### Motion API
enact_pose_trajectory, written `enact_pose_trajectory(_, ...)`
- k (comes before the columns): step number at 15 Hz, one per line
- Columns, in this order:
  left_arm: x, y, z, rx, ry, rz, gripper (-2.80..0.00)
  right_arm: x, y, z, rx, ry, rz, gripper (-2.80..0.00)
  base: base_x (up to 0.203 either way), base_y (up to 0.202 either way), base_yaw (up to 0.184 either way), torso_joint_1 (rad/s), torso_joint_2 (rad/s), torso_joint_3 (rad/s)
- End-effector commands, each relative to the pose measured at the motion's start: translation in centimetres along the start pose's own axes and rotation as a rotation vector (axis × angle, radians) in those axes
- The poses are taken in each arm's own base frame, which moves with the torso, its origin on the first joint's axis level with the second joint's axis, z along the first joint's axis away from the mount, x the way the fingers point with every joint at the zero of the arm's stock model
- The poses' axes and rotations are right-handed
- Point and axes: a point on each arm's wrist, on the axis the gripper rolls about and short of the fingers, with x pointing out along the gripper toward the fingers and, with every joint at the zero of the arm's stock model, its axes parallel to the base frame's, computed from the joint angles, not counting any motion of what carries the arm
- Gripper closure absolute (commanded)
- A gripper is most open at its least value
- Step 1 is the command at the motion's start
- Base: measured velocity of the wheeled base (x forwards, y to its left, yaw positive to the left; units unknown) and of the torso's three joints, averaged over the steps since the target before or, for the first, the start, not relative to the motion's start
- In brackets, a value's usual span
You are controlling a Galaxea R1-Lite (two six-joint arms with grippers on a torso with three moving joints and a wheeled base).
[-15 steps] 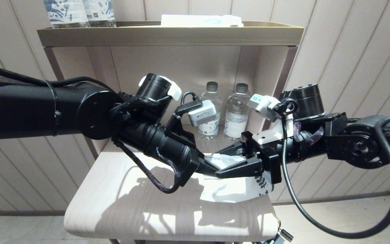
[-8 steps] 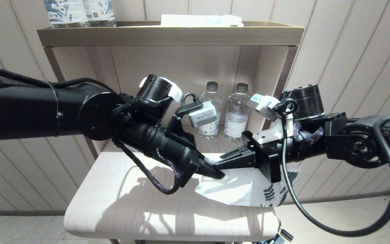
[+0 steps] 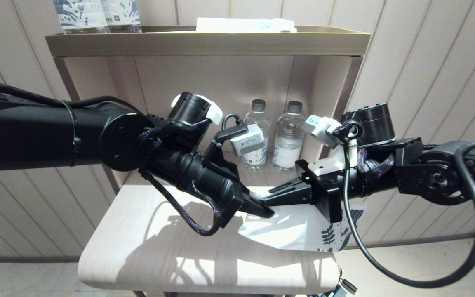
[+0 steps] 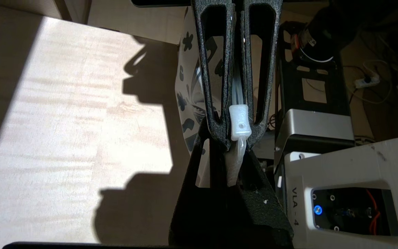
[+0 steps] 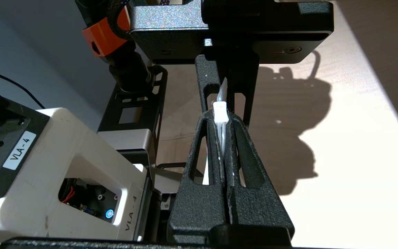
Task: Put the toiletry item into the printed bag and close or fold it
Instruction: Hand it to the other hand
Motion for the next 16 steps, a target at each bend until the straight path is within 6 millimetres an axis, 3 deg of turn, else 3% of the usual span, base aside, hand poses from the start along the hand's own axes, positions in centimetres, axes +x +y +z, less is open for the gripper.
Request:
enact_pose_trajectory(1,-0.1,0.0,0.2,0.007,-0.006,0.000,0.00,-0.1,0.1,0.0,-0.004,-0.003,0.002,0.00,0.000,0.000,0.000,0.000,0.00,0.000)
enact_pose_trajectory(16,-0.3,0.6,0.4,0.005,-0.016,0.009,0.00,-2.6,0.1,-1.2,0.002,-0.001,-0.071,0.00,0.000,0.000,0.000,0.000,0.00,0.000)
